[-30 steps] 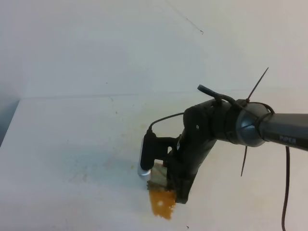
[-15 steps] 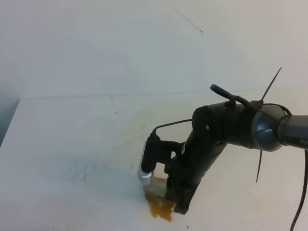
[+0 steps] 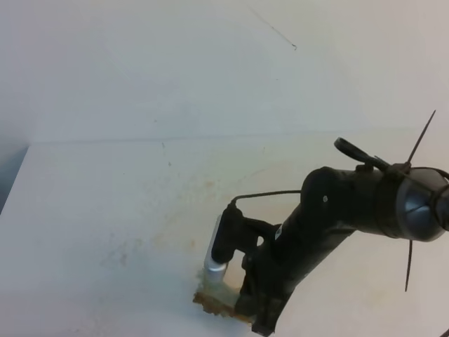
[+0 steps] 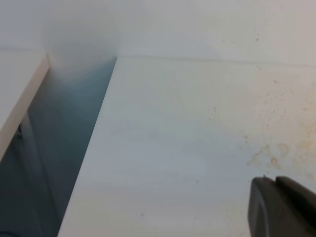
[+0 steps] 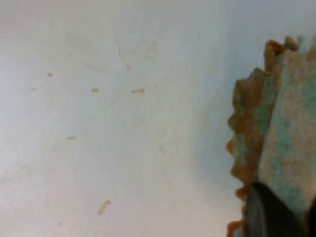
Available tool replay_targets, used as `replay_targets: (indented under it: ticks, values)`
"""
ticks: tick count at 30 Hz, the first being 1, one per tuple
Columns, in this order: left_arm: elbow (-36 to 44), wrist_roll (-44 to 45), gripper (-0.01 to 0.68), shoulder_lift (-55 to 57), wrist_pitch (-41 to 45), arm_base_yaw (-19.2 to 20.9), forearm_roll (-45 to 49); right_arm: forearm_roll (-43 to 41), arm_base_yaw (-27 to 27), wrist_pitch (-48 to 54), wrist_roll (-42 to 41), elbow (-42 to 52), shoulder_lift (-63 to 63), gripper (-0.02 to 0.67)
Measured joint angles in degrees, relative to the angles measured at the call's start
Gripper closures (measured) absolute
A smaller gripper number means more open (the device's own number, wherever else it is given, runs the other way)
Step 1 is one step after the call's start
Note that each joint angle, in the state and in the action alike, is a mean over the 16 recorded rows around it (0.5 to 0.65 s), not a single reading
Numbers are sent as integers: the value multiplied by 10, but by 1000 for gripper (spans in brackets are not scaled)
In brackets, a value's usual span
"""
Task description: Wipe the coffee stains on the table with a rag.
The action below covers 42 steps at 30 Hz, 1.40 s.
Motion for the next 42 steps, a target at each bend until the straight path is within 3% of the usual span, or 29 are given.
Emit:
replay_targets:
  ticks: [12,26,38,42]
  values:
    - [0,0,676,0,0,0,0,5,-8,-37,4,17,31,612]
    - [-1,0,676,0,0,0,0,-21,-49,-98,47,-41,48,605]
    - [-1,0,676,0,0,0,0,-50,-54,-127,75,-87,47,455]
    - [-1,0,676,0,0,0,0,-61,-55,-114,76,-91,34,436]
